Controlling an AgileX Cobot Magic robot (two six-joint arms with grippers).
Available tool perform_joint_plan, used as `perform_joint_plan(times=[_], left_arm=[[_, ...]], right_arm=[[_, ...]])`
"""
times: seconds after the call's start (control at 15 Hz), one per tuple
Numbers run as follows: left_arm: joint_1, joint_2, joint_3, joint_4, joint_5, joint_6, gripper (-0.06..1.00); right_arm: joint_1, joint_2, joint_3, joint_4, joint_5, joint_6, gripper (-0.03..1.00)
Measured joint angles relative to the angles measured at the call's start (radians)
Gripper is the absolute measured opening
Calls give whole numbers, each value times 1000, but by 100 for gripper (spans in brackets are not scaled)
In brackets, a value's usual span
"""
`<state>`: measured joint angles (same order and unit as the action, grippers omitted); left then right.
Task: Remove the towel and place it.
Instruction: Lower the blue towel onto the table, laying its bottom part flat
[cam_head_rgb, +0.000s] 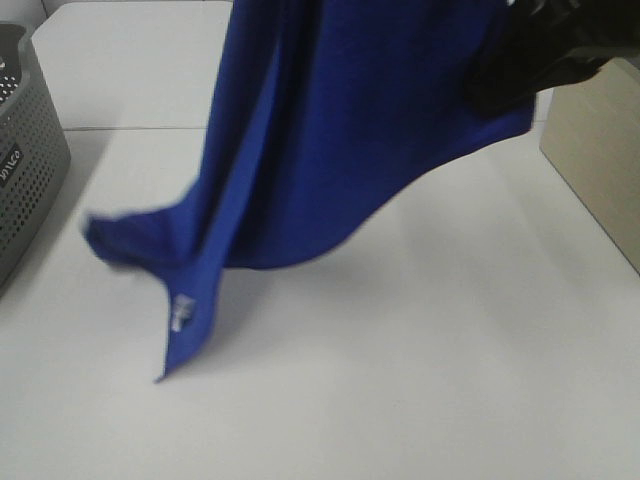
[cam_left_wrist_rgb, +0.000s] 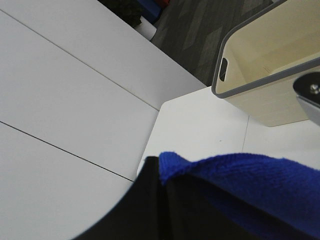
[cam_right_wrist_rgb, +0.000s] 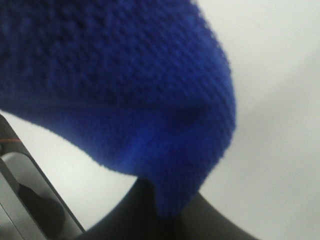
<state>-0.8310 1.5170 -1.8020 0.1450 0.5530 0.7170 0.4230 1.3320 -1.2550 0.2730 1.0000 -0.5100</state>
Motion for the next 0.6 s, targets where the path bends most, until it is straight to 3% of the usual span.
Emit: perform_joint_plan(times=[0.13,0.33,0.6], left_arm=[[26,0,0,14,4,-36,0],[73,0,0,80,37,-88,0],[76,-13,0,138,53,-107,0]], right_arm=[[-2,-1,-168,-189,177,87,2],[-2,-3,-372,-319,208,154,2],[-2,-3,-457,-410,220,206,2]])
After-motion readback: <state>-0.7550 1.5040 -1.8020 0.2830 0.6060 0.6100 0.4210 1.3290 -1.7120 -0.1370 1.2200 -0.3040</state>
